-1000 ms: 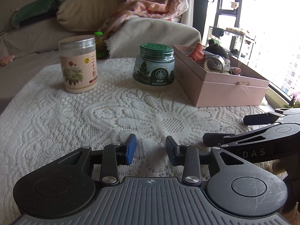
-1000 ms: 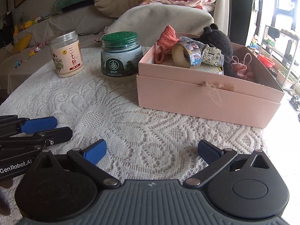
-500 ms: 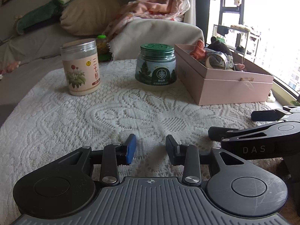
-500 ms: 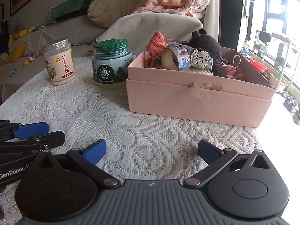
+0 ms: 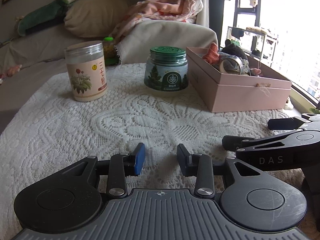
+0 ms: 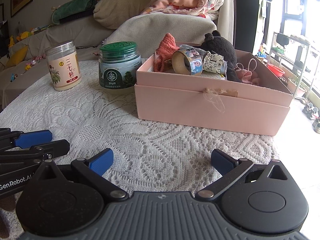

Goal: Organize soft objects

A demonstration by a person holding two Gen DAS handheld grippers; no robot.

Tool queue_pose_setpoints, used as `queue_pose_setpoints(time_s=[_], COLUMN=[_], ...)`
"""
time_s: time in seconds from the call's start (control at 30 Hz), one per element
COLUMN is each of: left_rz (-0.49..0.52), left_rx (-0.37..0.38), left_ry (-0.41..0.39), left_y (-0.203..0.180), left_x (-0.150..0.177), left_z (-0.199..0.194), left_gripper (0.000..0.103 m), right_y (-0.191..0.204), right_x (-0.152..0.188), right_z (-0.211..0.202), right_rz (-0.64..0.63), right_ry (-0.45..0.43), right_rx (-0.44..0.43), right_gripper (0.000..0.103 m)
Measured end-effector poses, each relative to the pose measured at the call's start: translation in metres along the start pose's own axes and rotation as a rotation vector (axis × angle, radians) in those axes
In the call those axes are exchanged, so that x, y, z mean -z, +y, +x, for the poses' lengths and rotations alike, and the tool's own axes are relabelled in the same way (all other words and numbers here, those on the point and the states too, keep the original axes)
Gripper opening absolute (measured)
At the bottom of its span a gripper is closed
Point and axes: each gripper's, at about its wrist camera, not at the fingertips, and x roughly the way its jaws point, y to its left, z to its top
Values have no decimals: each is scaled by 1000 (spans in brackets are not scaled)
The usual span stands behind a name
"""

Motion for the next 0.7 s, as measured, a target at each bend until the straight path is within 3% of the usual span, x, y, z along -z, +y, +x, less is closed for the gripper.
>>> queue_pose_setpoints(time_s=[0.7], left_rz=[-1], left_rx=[1], left_ry=[0], left_y=[0], left_x=[0], left_z=[0], left_gripper=[39], right_y=[0], right_x=[0], right_z=[0], right_rz=[0], right_ry=[0], right_rx=[0], right_gripper=[103])
